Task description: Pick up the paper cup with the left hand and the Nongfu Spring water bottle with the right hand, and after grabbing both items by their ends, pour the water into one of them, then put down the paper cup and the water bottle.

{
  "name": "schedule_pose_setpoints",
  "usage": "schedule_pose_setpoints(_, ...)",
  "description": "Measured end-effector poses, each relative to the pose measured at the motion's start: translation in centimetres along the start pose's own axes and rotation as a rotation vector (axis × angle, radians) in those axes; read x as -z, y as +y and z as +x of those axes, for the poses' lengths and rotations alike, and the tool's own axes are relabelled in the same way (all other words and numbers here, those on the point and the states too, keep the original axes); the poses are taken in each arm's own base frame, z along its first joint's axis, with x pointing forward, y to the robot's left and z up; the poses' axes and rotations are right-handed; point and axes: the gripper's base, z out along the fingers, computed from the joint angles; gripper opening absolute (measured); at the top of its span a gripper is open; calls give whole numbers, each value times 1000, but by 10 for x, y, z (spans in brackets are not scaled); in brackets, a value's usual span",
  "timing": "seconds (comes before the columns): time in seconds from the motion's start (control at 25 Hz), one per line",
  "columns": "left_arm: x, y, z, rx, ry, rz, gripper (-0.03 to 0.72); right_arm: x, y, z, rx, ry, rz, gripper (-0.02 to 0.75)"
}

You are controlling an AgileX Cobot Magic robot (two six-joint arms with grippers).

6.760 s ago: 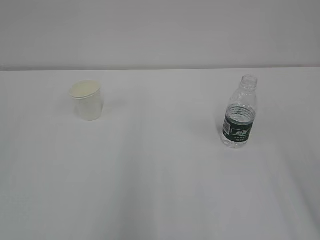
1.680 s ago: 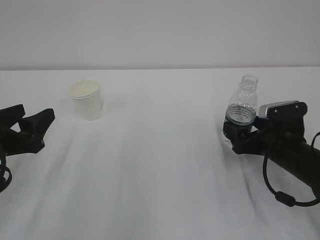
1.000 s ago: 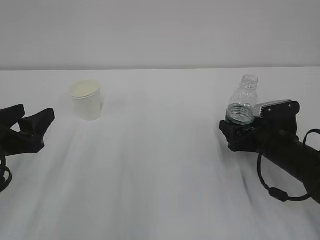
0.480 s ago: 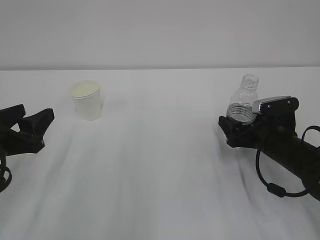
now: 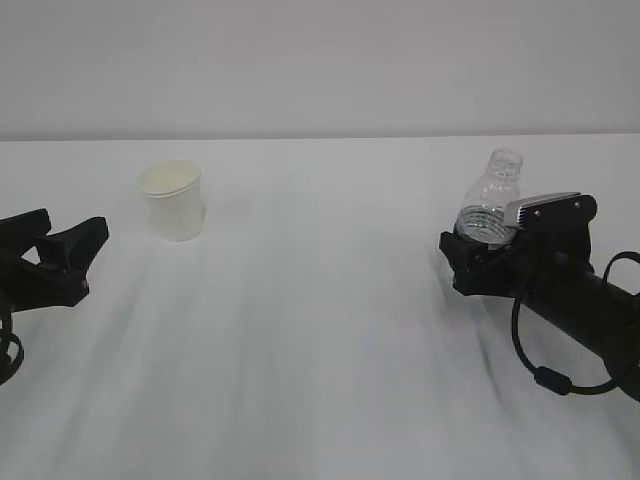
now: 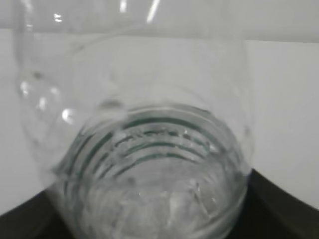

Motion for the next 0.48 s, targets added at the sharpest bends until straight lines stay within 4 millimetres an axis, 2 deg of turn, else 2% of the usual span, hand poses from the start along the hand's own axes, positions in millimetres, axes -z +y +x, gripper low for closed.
schedule_pose_setpoints(0.48,0,0,0,0,0,0,494,0,1,0,7,1,-14,454)
